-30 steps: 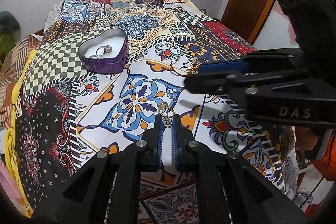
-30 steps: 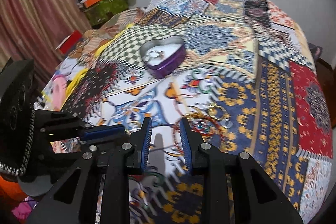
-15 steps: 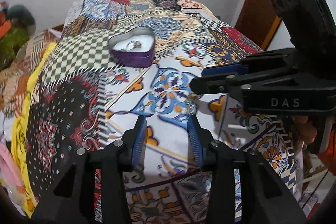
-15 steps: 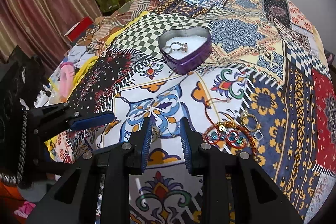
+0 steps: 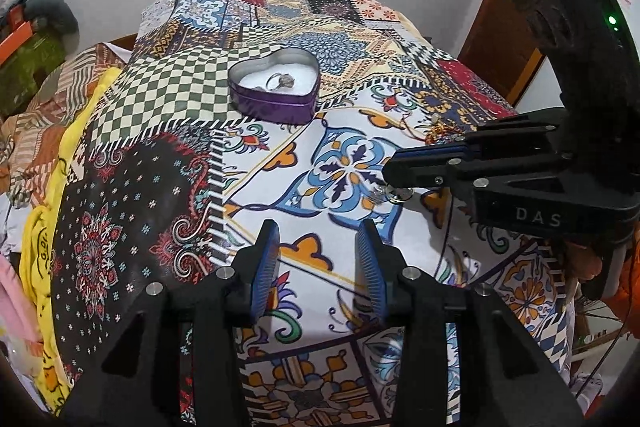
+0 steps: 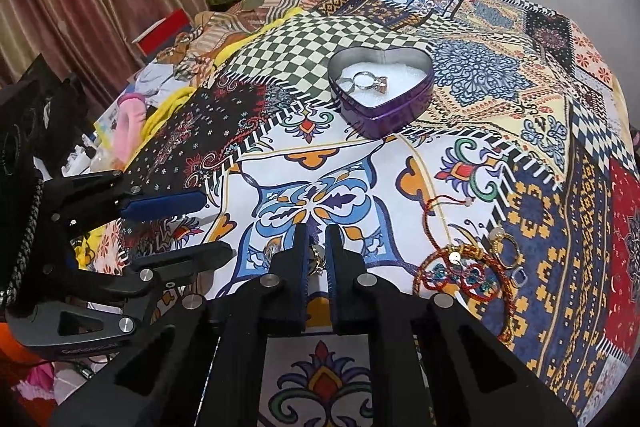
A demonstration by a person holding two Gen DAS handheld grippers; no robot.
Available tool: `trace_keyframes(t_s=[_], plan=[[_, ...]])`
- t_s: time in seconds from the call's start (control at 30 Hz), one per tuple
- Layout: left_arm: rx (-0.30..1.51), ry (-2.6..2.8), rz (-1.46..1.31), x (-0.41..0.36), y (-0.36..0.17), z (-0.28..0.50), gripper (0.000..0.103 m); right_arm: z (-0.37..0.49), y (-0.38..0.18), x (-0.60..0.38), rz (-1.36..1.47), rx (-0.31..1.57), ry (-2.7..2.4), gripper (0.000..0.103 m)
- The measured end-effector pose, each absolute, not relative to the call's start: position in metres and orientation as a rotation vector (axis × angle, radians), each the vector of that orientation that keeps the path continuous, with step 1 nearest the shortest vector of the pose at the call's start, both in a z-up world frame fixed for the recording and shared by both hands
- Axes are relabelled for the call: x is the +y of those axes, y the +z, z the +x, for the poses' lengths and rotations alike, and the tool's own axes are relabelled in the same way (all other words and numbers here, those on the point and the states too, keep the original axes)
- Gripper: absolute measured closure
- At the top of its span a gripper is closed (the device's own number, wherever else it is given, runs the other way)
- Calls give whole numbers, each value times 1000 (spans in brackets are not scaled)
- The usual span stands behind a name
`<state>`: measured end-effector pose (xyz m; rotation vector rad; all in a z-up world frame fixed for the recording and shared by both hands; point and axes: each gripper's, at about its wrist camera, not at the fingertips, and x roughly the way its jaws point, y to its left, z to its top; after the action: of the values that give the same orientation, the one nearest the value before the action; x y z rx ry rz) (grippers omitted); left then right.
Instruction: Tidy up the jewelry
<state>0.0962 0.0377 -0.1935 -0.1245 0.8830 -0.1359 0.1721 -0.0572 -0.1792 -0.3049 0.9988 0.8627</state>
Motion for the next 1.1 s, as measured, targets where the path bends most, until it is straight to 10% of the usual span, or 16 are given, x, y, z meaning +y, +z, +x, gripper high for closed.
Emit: trace_keyframes(t_s=[1.1], plan=[[889, -278, -203, 0, -198, 150, 68, 181, -181, -101, -214, 1005, 767, 96]])
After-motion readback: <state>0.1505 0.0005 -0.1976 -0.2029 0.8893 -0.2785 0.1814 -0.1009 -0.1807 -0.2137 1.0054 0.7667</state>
